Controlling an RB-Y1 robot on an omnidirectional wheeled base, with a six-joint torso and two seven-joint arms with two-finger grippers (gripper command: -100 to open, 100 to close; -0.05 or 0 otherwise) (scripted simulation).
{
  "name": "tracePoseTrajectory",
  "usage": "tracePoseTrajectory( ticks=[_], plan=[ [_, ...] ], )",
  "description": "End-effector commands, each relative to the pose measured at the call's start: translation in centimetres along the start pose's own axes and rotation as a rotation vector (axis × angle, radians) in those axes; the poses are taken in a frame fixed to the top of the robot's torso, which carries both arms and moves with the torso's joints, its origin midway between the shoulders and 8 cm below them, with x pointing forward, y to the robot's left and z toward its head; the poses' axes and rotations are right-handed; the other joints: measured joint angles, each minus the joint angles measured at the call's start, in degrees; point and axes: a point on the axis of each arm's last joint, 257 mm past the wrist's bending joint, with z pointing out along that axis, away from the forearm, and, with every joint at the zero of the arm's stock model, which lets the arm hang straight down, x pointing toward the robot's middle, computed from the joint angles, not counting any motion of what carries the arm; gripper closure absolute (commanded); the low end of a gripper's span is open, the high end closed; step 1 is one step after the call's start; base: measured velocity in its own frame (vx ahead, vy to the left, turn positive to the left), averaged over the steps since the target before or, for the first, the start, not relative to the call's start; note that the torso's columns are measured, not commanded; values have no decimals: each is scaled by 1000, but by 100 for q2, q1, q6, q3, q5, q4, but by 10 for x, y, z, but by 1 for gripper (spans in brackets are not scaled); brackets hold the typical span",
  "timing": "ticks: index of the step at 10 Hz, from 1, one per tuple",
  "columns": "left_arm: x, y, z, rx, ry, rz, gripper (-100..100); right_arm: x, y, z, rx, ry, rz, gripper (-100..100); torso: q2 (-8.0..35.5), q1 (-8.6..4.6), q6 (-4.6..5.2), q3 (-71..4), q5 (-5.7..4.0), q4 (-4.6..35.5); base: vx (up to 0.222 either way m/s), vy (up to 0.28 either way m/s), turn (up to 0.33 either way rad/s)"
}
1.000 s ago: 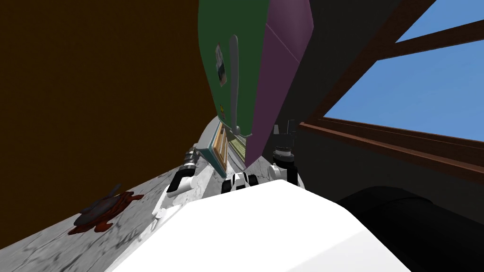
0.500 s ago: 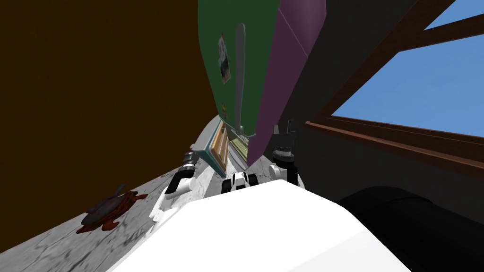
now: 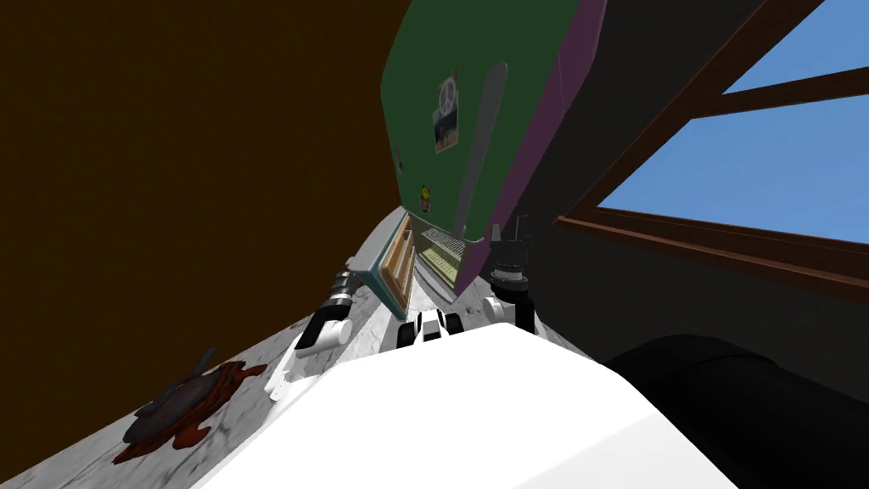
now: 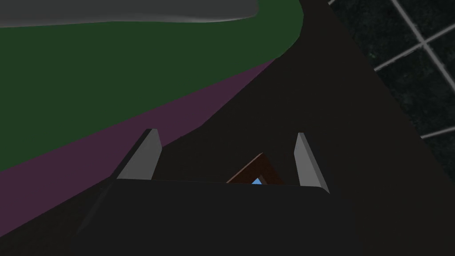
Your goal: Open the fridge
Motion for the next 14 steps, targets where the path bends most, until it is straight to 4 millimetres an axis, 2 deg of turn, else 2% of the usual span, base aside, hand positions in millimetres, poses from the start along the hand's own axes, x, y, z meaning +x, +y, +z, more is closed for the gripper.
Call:
tracePoseTrajectory(
  ticks=[1, 2, 3, 4, 6, 13, 14],
  plan=[
    [16, -11, 1, 24, 46, -5, 100, 0, 0, 0, 0, 0, 0, 0, 15, 16, -8, 4, -2, 8, -8, 412, -125],
    [21, -12, 0, 24, 61, -6, 100, 0, 0, 0, 0, 0, 0, 0, 32, 25, -19, 15, 1, 11, 8, 337, -142],
    [16, -5, -1, 4, 46, -5, 100, 0, 0, 0, 0, 0, 0, 0, 40, -1, -24, 22, -1, 9, 8, 146, -35],
    [18, -6, -2, 5, 65, 77, -100, 0, 0, 0, 0, 0, 0, 0, 39, -41, -33, 25, -1, -6, 0, 83, -58],
    [19, -7, -3, 7, 87, 171, -100, 0, 0, 0, 0, 0, 0, 0, 32, 6, -20, 16, 1, 7, -14, 78, -71],
    [22, -6, -7, 17, 167, 497, -100, 0, 0, 0, 0, 0, 0, 0, 10, 37, -21, 10, 19, -11, -1, 73, -73],
    [20, -2, -8, 4, 158, 463, -100, 0, 0, 0, 0, 0, 0, 0, 6, 41, -19, 9, 23, -15, -2, 32, -9]
  ],
)
